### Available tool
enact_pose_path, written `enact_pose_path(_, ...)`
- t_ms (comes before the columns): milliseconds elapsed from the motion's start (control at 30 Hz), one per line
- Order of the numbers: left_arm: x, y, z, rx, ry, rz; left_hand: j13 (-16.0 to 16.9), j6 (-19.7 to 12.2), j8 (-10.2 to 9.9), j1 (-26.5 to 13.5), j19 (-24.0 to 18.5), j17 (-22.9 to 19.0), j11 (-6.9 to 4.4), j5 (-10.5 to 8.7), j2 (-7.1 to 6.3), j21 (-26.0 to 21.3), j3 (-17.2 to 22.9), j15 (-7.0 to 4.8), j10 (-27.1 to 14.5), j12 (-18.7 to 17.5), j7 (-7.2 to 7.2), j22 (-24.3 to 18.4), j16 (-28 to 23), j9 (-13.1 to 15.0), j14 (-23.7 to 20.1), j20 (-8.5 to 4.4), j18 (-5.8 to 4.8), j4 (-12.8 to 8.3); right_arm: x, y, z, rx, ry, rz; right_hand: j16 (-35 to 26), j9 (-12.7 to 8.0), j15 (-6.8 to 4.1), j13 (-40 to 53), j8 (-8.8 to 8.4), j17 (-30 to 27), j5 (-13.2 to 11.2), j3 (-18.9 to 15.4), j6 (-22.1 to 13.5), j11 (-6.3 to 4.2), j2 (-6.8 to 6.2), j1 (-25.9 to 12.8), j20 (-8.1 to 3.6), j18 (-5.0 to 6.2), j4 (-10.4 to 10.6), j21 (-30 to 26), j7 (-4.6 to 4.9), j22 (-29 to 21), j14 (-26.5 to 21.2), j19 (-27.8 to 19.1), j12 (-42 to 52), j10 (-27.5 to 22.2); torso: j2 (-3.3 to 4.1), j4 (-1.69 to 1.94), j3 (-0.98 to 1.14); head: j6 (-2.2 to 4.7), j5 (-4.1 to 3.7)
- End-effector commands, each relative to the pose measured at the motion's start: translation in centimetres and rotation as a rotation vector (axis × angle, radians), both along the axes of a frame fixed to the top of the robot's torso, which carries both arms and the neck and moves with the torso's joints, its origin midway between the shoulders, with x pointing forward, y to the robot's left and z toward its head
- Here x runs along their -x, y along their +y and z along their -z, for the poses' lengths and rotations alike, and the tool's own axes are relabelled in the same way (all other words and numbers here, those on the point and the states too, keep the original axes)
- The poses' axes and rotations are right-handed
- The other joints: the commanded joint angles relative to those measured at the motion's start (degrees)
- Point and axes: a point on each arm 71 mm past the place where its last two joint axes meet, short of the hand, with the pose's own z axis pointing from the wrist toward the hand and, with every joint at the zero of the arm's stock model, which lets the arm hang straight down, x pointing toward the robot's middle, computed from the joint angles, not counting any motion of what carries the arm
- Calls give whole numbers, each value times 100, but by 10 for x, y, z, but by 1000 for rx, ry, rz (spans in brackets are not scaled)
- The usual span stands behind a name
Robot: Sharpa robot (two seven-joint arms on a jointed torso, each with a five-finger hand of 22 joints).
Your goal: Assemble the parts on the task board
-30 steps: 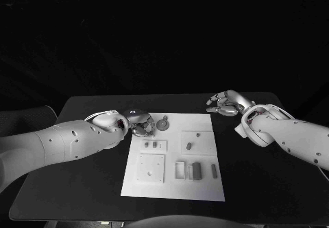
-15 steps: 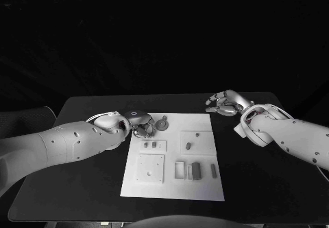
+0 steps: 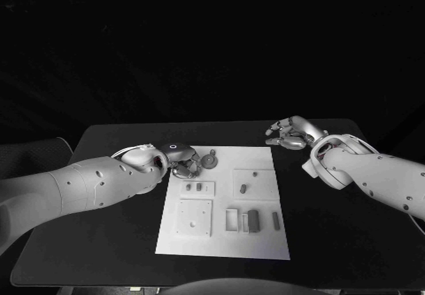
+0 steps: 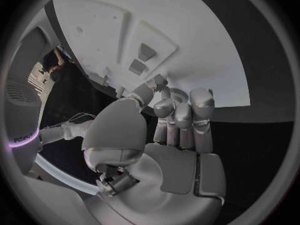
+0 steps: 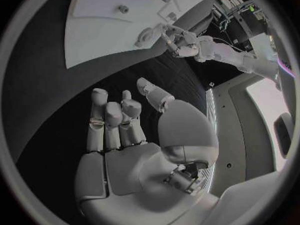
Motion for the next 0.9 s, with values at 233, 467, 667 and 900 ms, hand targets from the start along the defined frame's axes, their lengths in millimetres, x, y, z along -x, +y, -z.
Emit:
enact_pose_path(233,1,-1,1,-1,11,3,-9,289,16,0,14,10,16,-4,-36,18,-2,-59,-18,-11,225,82,-25,9,74,0,748,-20,0,1,0,4,1,-12,-2,-1,-12,8,-33,-9,32,-13,-15,39,-14,-63,-6,78,32,-15,39,91,32,47,23,-16,-1,2,-1,-15,-5)
enact_pose_path(467,1,1,0,-2,9,1,-9,297,20,9,15,12,14,-4,-38,18,0,-60,-16,-12,222,82,-26,11,76,-2,748,-27,0,1,0,5,1,-10,-2,-1,-12,8,-34,-9,32,-13,-15,39,-14,-63,-6,78,32,-15,39,91,32,48,24,-17,0,2,-2,-19,-2)
enact_pose_path(667,2,-1,0,2,9,9,-9,304,23,18,16,13,12,-3,-40,18,3,-62,-14,-13,220,81,-27,12,78,-4,747,-32,0,1,0,5,1,-11,-2,-1,-12,8,-34,-9,32,-13,-16,39,-14,-64,-6,78,32,-15,39,91,32,48,24,-17,-1,8,-3,-19,-22)
enact_pose_path(900,2,0,0,2,11,8,-9,311,26,24,17,14,10,-3,-42,18,5,-64,-12,-14,218,81,-28,14,80,-5,746,-36,0,1,0,6,1,-10,-2,0,-12,8,-34,-9,32,-13,-16,39,-14,-64,-6,78,32,-15,40,91,32,48,24,-17,-3,0,-2,-8,-25)
